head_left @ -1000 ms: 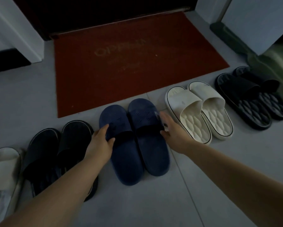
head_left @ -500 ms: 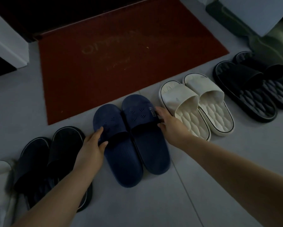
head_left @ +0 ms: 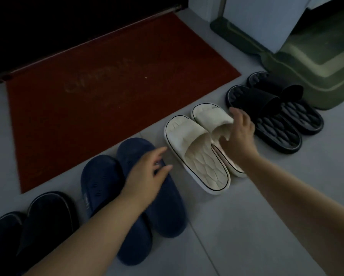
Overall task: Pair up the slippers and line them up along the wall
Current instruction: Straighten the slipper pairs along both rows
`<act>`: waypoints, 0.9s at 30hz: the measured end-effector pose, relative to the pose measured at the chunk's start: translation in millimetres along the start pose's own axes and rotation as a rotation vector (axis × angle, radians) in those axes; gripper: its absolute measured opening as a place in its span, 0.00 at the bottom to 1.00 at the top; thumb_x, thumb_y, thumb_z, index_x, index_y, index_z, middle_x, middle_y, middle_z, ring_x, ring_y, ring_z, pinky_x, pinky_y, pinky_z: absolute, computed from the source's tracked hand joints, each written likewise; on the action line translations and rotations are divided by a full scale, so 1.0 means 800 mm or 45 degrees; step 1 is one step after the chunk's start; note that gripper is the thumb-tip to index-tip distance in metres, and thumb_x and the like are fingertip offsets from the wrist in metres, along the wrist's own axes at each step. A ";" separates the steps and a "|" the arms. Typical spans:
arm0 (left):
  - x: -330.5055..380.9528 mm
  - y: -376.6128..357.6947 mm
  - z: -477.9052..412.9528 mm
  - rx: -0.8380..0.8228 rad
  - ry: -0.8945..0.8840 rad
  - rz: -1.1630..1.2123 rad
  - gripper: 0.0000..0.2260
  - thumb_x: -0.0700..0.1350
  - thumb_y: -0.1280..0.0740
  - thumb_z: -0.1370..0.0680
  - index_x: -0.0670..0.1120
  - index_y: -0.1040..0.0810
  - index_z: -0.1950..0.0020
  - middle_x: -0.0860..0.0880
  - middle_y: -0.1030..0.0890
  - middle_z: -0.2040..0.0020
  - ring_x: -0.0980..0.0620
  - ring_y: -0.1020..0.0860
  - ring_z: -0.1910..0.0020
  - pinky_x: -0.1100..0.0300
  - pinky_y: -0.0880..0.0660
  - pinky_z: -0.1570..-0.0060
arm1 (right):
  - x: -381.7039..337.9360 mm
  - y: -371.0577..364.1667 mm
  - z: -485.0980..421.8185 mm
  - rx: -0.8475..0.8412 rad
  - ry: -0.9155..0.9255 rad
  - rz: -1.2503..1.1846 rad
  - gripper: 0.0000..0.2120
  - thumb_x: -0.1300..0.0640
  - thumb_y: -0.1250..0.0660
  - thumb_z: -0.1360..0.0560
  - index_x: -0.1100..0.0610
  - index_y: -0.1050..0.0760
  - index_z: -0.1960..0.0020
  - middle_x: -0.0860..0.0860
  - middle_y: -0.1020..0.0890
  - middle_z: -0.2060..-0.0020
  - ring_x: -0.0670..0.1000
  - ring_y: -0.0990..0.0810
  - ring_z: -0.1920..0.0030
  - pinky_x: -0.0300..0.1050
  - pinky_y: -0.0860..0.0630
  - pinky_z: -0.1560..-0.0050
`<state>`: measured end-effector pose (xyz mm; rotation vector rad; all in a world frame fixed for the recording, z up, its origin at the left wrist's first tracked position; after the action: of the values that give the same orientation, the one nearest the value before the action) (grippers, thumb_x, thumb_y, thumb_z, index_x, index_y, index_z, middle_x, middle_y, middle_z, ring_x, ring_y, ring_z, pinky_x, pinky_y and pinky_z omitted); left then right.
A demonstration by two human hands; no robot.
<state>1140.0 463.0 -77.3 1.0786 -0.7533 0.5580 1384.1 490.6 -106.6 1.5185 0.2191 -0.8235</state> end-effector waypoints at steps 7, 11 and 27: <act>0.031 -0.092 -0.070 -0.184 0.369 0.197 0.28 0.48 0.38 0.23 0.52 0.47 0.26 0.46 0.38 0.27 0.46 0.35 0.30 0.53 0.35 0.36 | 0.043 0.003 -0.028 -0.168 -0.062 -0.054 0.25 0.65 0.45 0.25 0.52 0.42 0.30 0.59 0.24 0.40 0.60 0.24 0.44 0.44 0.33 0.51; 0.026 -0.091 -0.061 -0.170 0.371 0.165 0.28 0.46 0.40 0.21 0.55 0.50 0.25 0.47 0.42 0.25 0.46 0.38 0.28 0.51 0.37 0.32 | 0.038 -0.006 -0.020 -0.092 -0.072 -0.115 0.27 0.68 0.45 0.28 0.52 0.40 0.31 0.56 0.26 0.37 0.59 0.27 0.41 0.45 0.34 0.48; 0.028 -0.091 -0.065 -0.175 0.404 0.215 0.29 0.45 0.39 0.22 0.53 0.50 0.25 0.47 0.40 0.25 0.46 0.37 0.29 0.52 0.37 0.33 | 0.039 -0.006 -0.038 -0.085 -0.170 -0.309 0.21 0.58 0.48 0.20 0.55 0.43 0.28 0.56 0.30 0.32 0.57 0.30 0.34 0.48 0.36 0.36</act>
<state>1221.2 484.2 -116.1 0.7794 -0.5961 0.7888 1414.5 509.0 -132.3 1.3851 0.3326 -1.0960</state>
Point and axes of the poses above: each hand's wrist, its own z-axis away from the middle knuckle, its own y-axis out of the back of the hand, x = y × z, the point moved 4 cm from there along -z, towards the middle knuckle
